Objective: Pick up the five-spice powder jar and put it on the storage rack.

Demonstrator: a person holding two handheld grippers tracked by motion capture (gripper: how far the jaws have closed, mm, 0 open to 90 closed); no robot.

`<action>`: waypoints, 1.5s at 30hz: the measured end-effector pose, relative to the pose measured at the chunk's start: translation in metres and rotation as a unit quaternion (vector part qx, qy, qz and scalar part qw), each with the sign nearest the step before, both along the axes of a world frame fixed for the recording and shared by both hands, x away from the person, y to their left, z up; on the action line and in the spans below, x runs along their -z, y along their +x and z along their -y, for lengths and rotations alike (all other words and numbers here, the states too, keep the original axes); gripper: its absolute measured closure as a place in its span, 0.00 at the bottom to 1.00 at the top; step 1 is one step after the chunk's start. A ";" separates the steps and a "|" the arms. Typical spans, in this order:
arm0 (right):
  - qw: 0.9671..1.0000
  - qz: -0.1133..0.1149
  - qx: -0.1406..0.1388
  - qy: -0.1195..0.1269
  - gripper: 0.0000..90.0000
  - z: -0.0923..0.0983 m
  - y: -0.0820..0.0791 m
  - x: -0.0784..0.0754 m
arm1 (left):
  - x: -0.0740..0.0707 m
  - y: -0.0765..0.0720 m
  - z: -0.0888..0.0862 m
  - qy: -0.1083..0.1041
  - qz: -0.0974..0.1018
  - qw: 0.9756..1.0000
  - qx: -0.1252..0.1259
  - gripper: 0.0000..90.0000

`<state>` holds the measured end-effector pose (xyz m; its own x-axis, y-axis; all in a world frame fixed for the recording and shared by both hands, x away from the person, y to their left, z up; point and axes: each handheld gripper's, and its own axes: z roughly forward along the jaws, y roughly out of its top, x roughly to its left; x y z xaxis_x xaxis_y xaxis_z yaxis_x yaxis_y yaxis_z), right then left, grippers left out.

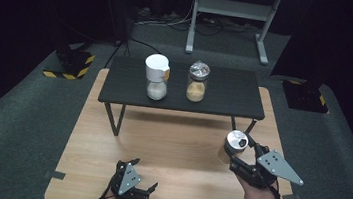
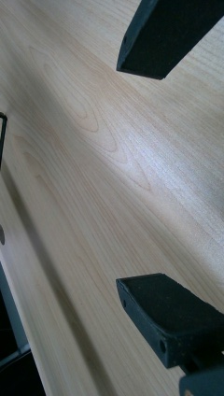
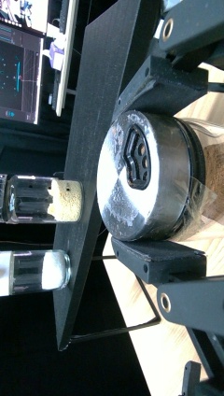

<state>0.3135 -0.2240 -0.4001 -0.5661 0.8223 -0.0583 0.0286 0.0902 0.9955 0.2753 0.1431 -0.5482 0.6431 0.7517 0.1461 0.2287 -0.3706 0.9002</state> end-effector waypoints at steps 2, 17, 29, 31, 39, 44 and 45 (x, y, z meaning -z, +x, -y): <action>1.000 0.002 0.000 0.000 0.38 0.000 0.001 -0.002 | 0.000 0.000 0.000 0.000 0.000 1.000 0.000 0.01; 1.000 0.014 0.001 0.003 0.38 0.000 0.007 -0.021 | 0.000 0.000 0.000 -0.002 0.000 1.000 0.000 0.01; 1.000 0.029 0.003 0.000 0.38 -0.005 0.013 -0.037 | 0.000 0.000 -0.001 -0.004 0.000 1.000 0.001 0.01; 1.000 0.029 0.005 0.002 0.38 -0.005 0.015 -0.039 | 0.000 0.000 -0.001 -0.004 0.000 1.000 0.001 0.01; 0.999 0.032 0.009 0.007 0.38 -0.005 0.022 -0.041 | 0.000 0.000 -0.001 -0.003 0.001 1.000 0.002 0.01; 0.999 0.034 0.011 0.010 0.38 -0.006 0.026 -0.045 | 0.000 0.000 -0.001 -0.004 0.000 1.000 0.002 0.01; 0.999 0.035 0.012 0.010 0.38 -0.006 0.027 -0.046 | 0.000 0.000 -0.001 -0.004 0.000 1.000 0.002 0.01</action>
<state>0.3403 -0.2183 -0.3538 -0.5422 0.8365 -0.0796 -0.0386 0.0699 0.9968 0.2752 0.1436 -0.5482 0.6461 0.7501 0.1408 0.2265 -0.3646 0.9032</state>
